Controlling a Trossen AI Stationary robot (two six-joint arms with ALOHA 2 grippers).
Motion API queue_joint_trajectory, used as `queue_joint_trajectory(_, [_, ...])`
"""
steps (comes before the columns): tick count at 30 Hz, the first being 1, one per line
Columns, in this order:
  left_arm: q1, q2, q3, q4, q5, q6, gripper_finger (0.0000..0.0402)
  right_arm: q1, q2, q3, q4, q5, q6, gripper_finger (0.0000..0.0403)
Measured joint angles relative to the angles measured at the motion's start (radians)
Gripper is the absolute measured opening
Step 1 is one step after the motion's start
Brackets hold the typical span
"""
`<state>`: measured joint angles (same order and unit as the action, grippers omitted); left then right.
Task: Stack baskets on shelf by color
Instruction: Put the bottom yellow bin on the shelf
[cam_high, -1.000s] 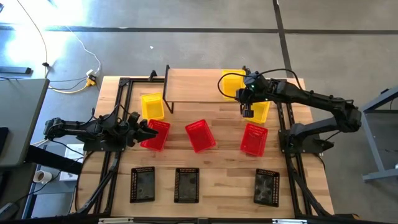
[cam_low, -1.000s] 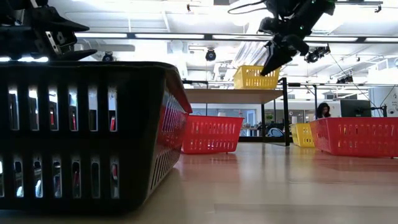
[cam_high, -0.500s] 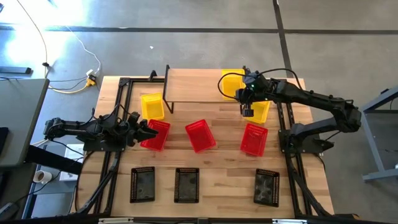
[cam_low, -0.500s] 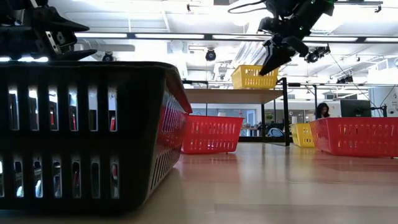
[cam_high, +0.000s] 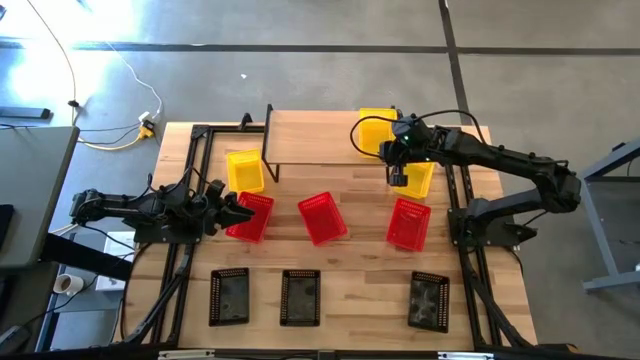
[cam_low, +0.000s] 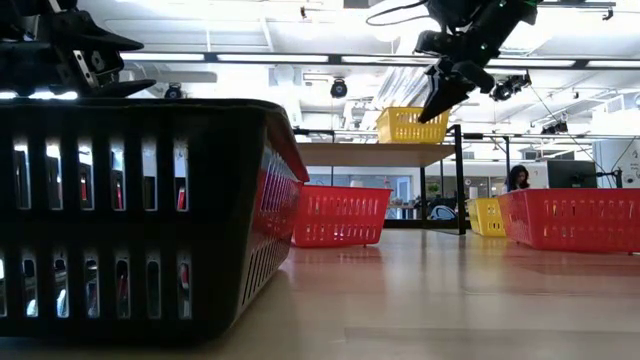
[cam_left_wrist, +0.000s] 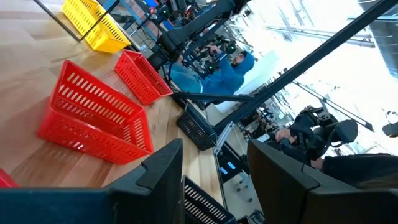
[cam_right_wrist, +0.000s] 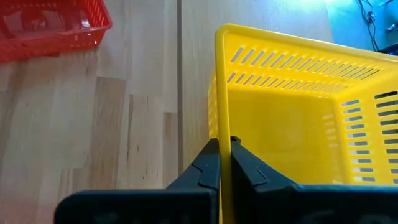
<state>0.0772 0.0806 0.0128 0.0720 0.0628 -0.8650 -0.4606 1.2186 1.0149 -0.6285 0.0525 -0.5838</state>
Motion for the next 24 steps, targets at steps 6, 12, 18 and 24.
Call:
queue_joint_trajectory(6, [0.000,0.000,0.000,0.000,0.004,-0.025,0.0170,0.000,0.001,0.000,-0.003,0.000,0.000,0.0001])
queue_joint_trajectory(12, [0.000,0.000,0.000,0.000,0.004,-0.025,0.0170,0.000,0.001,0.000,-0.003,0.000,0.006,0.0030])
queue_joint_trajectory(18, [0.000,0.000,0.000,0.000,0.004,-0.023,0.0170,0.000,0.001,0.000,0.002,0.000,0.026,0.0068])
queue_joint_trajectory(24, [0.000,0.000,0.000,0.000,0.003,-0.024,0.0170,0.000,0.000,0.025,0.006,0.001,0.026,0.0074])
